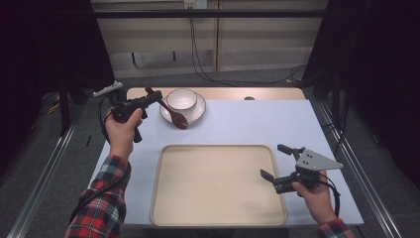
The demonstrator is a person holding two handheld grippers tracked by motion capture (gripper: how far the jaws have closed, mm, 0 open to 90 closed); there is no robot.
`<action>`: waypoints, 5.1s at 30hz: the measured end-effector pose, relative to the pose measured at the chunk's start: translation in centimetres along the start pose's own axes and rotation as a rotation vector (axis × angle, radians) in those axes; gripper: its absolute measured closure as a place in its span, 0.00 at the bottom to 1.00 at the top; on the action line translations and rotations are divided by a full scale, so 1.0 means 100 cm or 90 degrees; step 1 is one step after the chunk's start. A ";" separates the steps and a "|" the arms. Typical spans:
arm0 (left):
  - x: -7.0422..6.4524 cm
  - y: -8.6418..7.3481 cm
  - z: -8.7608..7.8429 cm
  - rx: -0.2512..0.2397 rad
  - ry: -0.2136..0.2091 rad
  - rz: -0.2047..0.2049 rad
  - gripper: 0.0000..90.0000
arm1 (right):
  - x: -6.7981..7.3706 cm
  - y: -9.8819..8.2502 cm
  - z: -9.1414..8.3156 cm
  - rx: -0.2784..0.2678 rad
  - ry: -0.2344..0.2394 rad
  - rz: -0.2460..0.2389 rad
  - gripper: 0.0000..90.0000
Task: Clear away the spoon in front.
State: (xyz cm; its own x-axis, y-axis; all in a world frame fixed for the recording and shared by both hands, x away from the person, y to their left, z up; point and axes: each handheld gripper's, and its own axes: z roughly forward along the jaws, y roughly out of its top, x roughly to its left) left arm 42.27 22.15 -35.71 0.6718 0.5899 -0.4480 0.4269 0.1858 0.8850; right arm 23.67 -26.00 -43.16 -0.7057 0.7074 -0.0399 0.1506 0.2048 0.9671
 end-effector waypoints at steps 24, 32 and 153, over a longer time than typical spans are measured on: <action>-0.015 -0.020 -0.017 0.027 -0.052 0.008 0.93 | 0.001 0.000 0.001 0.005 0.007 -0.016 0.01; -0.017 -0.028 -0.023 0.047 -0.060 0.020 0.93 | 0.003 -0.001 0.003 0.010 0.009 -0.018 0.01; -0.052 -0.098 -0.014 0.182 -0.153 0.046 0.75 | 0.008 -0.002 0.006 0.022 0.032 -0.038 0.01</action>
State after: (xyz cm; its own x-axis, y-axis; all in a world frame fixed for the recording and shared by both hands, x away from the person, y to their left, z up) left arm 33.70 18.37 -41.84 0.8146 0.3858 -0.4331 0.5025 -0.0968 0.8591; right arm 23.49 -25.11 -43.58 -0.7478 0.6586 -0.0833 0.1312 0.2696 0.9540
